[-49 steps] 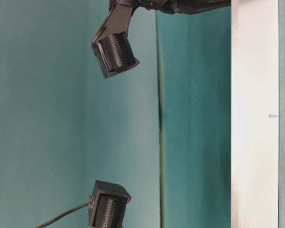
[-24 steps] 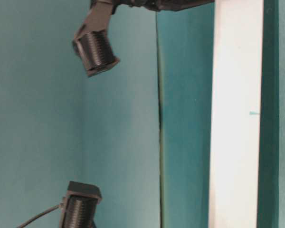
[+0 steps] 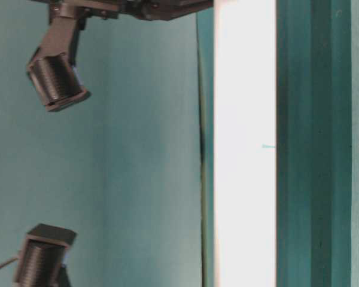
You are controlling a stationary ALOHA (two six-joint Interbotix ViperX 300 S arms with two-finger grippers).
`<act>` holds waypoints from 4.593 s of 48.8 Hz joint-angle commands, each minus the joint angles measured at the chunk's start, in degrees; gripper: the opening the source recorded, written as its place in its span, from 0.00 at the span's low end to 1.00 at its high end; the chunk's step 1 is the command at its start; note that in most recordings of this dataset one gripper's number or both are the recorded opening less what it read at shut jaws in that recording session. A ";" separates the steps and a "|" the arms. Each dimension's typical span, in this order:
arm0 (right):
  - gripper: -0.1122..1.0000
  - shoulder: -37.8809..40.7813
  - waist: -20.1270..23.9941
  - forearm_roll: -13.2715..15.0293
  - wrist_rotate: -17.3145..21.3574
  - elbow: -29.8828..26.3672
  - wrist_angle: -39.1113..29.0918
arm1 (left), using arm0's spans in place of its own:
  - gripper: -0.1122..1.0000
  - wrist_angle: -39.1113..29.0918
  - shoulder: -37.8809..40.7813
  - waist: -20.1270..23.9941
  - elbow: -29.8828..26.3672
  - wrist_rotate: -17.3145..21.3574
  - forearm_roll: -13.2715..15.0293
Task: Lift a wooden board with both hands.
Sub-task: 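Lift the board with both grippers and move it back, then hold the board raised with both grippers, then lower the board with both grippers toward its original spot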
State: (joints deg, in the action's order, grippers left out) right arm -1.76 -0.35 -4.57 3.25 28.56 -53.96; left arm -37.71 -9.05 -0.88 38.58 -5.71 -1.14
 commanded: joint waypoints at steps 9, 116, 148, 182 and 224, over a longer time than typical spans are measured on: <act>0.30 -2.20 -0.62 -0.18 0.18 -4.92 -4.48 | 0.26 -2.81 -2.99 0.18 -5.01 -0.26 -0.09; 0.30 -2.20 -2.29 -0.09 2.37 -38.32 -40.17 | 0.26 -37.18 -3.78 1.85 -40.17 2.90 -0.35; 0.30 -1.23 -3.25 0.00 2.72 -45.88 -43.33 | 0.26 -43.77 -1.58 2.11 -48.69 4.92 -0.35; 0.30 -1.23 -3.43 0.18 2.72 -45.53 -43.42 | 0.26 -45.70 -1.85 2.64 -48.25 4.92 -0.35; 0.30 -0.62 -2.46 2.37 2.20 -36.83 -37.09 | 0.26 -39.02 -3.96 2.90 -35.68 3.96 -0.35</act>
State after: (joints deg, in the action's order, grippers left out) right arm -1.93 -3.08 -2.46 4.66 -9.23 -94.66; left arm -79.45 -11.25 2.29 2.11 -1.32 -1.32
